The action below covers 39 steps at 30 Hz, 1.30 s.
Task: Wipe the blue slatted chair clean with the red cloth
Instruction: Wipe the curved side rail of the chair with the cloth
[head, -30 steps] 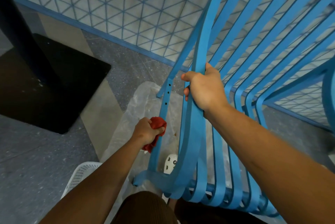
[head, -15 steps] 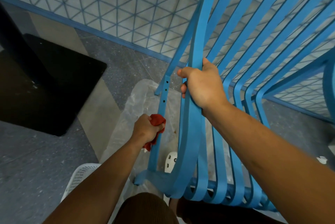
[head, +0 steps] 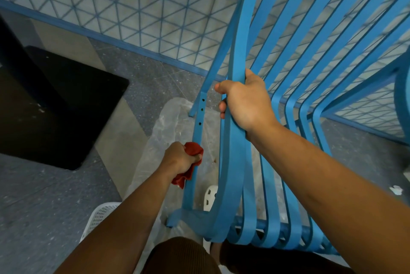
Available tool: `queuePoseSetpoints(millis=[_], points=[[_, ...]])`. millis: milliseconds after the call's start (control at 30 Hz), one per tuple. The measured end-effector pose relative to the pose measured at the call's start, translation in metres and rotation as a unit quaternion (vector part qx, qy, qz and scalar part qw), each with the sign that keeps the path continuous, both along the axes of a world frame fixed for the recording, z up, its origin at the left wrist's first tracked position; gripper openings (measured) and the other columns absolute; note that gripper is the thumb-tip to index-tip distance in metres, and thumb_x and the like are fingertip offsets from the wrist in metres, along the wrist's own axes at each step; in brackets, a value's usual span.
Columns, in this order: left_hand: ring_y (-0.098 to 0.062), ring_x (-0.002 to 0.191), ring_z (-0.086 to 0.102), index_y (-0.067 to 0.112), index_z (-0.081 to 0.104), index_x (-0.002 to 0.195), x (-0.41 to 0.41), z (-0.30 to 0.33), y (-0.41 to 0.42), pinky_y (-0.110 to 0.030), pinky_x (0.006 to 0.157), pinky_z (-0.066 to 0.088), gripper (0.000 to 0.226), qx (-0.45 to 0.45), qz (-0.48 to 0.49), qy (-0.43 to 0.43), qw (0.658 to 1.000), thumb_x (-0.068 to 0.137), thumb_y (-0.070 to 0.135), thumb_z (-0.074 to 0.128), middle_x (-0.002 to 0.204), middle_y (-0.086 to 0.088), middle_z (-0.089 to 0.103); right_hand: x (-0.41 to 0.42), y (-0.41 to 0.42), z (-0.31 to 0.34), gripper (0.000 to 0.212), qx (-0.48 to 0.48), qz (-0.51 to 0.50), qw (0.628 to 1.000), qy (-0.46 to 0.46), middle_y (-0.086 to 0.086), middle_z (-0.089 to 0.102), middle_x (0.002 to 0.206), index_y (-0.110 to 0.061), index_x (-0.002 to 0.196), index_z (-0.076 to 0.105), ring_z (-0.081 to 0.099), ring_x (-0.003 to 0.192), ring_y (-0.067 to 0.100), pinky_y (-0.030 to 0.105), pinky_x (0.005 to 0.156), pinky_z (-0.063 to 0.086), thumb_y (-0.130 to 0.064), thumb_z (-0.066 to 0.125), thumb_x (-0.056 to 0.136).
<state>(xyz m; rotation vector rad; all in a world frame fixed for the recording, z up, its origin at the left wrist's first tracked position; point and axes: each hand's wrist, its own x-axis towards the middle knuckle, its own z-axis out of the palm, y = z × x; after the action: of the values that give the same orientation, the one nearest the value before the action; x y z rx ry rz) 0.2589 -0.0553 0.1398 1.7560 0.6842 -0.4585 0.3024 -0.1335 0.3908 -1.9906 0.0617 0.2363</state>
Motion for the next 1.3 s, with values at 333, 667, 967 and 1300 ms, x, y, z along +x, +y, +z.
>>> queuePoseSetpoints(millis=[333,667,967,1300], points=[[-0.009,0.072,0.058,0.01,0.056,0.115,0.032,0.019,0.004,-0.02,0.053,0.037,0.047,0.031,0.027,-0.052,0.998,0.085,0.038,0.08,0.102,-0.001,0.066,0.001,0.0,0.0,0.025,-0.012,0.006,1.0,-0.004,0.01,0.061,0.087,-0.003,0.114,0.056,0.053,0.044,0.012,0.035,0.054,0.054,-0.006,0.062,0.091],[-0.003,0.075,0.061,0.016,0.055,0.111,0.001,-0.004,0.005,-0.016,0.058,0.041,0.043,0.017,-0.069,-0.053,0.996,0.083,0.035,0.082,0.095,0.003,0.067,0.0,0.0,0.001,0.014,-0.006,0.01,1.0,-0.003,0.003,0.053,0.071,-0.01,0.102,0.055,0.052,0.046,0.014,0.033,0.053,0.053,-0.008,0.064,0.091],[-0.012,0.07,0.07,0.017,0.067,0.089,0.058,-0.001,0.011,-0.026,0.06,0.052,0.017,-0.006,-0.015,-0.09,0.996,0.087,0.033,0.075,0.081,-0.001,0.074,0.004,-0.001,-0.003,0.012,0.01,0.015,1.0,-0.009,0.006,0.054,0.069,-0.009,0.102,0.057,0.051,0.046,0.015,0.032,0.05,0.05,-0.007,0.064,0.093],[-0.012,0.072,0.064,0.019,0.054,0.113,0.077,0.015,0.014,-0.021,0.048,0.043,0.025,0.011,-0.012,-0.114,0.993,0.097,0.035,0.062,0.088,0.003,0.065,0.005,-0.003,-0.004,0.011,-0.016,0.03,0.999,-0.024,-0.003,0.053,0.053,-0.014,0.095,0.056,0.053,0.045,0.016,0.033,0.05,0.051,-0.008,0.065,0.091]])
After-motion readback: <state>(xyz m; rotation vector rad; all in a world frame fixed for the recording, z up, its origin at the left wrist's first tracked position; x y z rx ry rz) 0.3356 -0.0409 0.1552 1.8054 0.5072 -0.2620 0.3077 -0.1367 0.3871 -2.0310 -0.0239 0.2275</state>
